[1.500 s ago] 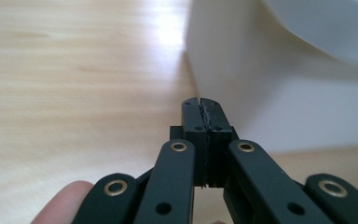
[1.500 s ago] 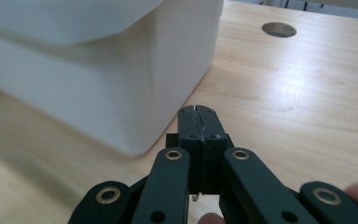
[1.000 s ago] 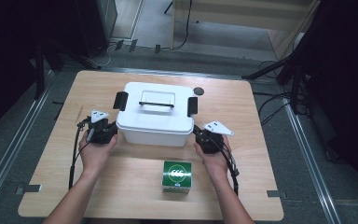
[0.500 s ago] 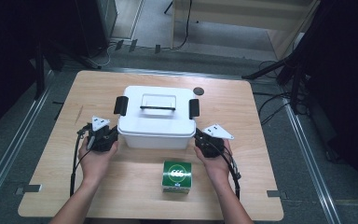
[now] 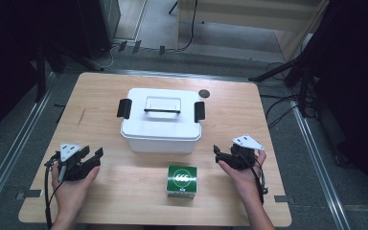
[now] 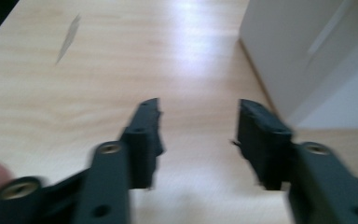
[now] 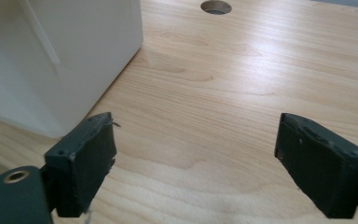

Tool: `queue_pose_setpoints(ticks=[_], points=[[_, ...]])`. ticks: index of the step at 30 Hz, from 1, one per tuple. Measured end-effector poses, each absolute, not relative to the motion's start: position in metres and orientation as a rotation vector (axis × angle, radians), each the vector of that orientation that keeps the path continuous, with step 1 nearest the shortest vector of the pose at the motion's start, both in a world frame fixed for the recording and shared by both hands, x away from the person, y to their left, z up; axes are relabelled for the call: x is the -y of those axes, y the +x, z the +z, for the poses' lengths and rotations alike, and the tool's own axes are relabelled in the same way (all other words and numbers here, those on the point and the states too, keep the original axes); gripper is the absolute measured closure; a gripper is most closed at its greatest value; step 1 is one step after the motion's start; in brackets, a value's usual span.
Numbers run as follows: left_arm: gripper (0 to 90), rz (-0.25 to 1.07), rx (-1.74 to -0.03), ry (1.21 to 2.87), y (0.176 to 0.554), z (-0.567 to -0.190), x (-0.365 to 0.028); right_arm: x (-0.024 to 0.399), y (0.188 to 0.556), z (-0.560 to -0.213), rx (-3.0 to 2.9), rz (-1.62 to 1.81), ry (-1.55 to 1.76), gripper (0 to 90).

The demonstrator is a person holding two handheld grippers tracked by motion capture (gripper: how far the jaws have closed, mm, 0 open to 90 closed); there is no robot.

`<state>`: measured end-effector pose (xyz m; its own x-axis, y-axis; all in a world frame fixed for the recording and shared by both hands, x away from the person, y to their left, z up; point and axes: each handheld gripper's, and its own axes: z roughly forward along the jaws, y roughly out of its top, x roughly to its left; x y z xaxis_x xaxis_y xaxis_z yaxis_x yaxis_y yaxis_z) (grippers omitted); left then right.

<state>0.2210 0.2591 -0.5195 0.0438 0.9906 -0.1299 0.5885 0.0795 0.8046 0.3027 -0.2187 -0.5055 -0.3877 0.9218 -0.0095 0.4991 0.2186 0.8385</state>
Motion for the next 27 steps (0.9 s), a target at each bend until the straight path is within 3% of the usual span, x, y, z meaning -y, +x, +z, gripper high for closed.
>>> queue_pose_setpoints(ticks=[3,9,22,27], points=[[16.2,0.695,-1.651,1.617,0.215,-0.524,-0.263,0.225,0.300,-0.503,-1.987,1.074,1.304,1.9],[3.3,0.689,-1.646,1.649,0.201,-0.541,-0.273,0.233,0.298,-0.483,-2.039,1.081,1.247,0.0],[1.3,0.759,-1.675,1.671,0.202,-0.551,-0.288,0.219,0.315,-0.435,-2.152,1.052,1.099,0.1],[1.3,0.788,-1.664,1.689,0.205,-0.550,-0.297,0.209,0.325,-0.421,-2.235,1.026,0.993,5.0]])
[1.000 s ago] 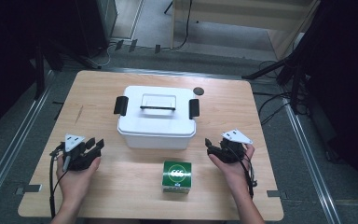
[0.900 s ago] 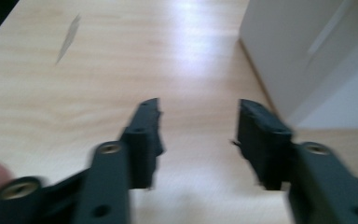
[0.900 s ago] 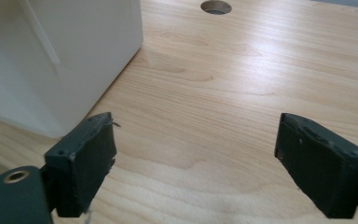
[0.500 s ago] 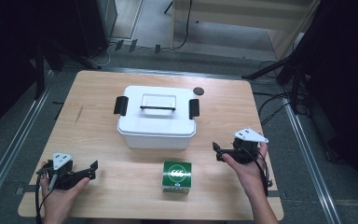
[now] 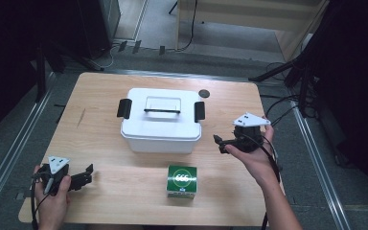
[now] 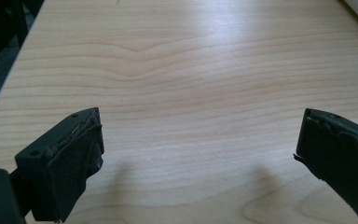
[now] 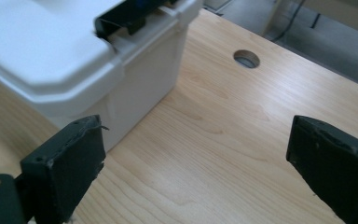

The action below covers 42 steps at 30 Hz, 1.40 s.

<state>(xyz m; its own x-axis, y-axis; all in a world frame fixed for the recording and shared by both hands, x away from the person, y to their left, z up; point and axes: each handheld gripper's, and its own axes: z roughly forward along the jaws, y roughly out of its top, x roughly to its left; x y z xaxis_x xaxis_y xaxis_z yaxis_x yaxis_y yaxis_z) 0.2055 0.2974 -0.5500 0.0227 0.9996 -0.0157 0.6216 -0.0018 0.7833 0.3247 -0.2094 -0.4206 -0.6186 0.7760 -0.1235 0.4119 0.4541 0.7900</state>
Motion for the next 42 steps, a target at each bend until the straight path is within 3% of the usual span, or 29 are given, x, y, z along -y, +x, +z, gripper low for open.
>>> queue_pose_setpoints(ticks=[14,23,29,42], points=[[1.4,0.758,-1.681,1.675,0.210,-0.554,-0.304,0.184,0.351,-0.386,-2.403,0.910,0.784,13.1],[1.4,0.738,-1.689,1.664,0.211,-0.554,-0.306,0.163,0.363,-0.362,-2.509,0.855,0.620,23.2],[1.4,0.718,-1.692,1.659,0.213,-0.554,-0.308,0.148,0.372,-0.355,-2.594,0.796,0.568,37.1],[1.4,0.717,-1.688,1.666,0.213,-0.554,-0.307,0.121,0.379,-0.356,-2.696,0.715,0.398,55.3]])
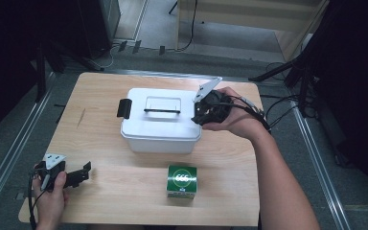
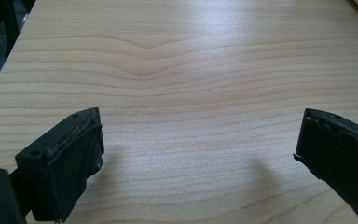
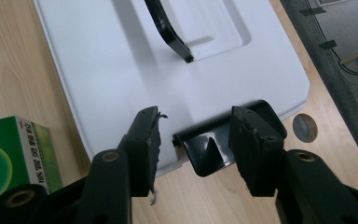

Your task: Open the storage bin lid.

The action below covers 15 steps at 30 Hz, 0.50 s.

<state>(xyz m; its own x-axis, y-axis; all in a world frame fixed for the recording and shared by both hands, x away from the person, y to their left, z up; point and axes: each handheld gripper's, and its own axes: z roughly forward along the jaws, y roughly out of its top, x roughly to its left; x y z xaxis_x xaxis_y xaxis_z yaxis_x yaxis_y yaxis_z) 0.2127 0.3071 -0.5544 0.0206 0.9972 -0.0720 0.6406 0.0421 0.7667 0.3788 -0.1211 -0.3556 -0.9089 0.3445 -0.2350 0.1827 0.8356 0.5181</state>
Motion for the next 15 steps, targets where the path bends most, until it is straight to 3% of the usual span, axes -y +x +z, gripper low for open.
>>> queue_pose_setpoints(ticks=[6,10,15], points=[[1.4,0.717,-1.687,1.664,0.213,-0.555,-0.307,0.111,0.382,-0.356,-2.695,0.655,0.345,61.7],[1.4,0.717,-1.686,1.666,0.213,-0.555,-0.306,0.098,0.385,-0.356,-2.723,0.612,0.287,70.9],[1.4,0.716,-1.686,1.666,0.213,-0.555,-0.306,0.090,0.388,-0.355,-2.729,0.600,0.279,69.5]])
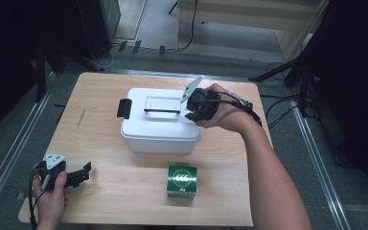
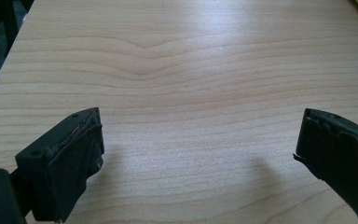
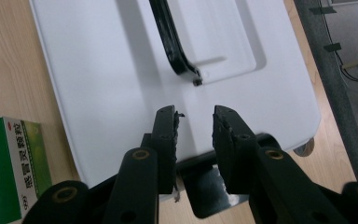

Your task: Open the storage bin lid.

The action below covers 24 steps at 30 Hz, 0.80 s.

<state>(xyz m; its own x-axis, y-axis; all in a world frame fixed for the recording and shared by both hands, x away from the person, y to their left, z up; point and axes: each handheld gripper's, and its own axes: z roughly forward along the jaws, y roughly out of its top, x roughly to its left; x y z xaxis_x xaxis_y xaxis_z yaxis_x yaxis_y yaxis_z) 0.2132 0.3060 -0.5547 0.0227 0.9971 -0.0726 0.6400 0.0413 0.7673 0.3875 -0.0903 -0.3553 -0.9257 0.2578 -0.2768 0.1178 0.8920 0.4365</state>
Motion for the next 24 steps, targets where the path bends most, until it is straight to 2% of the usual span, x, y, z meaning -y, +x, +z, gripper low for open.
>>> queue_pose_setpoints(ticks=[3,7,24], points=[[1.5,0.717,-1.686,1.673,0.213,-0.555,-0.306,0.084,0.389,-0.355,-2.721,0.582,0.267,65.8],[1.4,0.715,-1.686,1.678,0.213,-0.554,-0.306,0.078,0.390,-0.354,-2.729,0.546,0.243,65.8],[1.5,0.710,-1.682,1.678,0.213,-0.554,-0.306,0.050,0.391,-0.346,-2.769,0.460,0.087,74.0]])
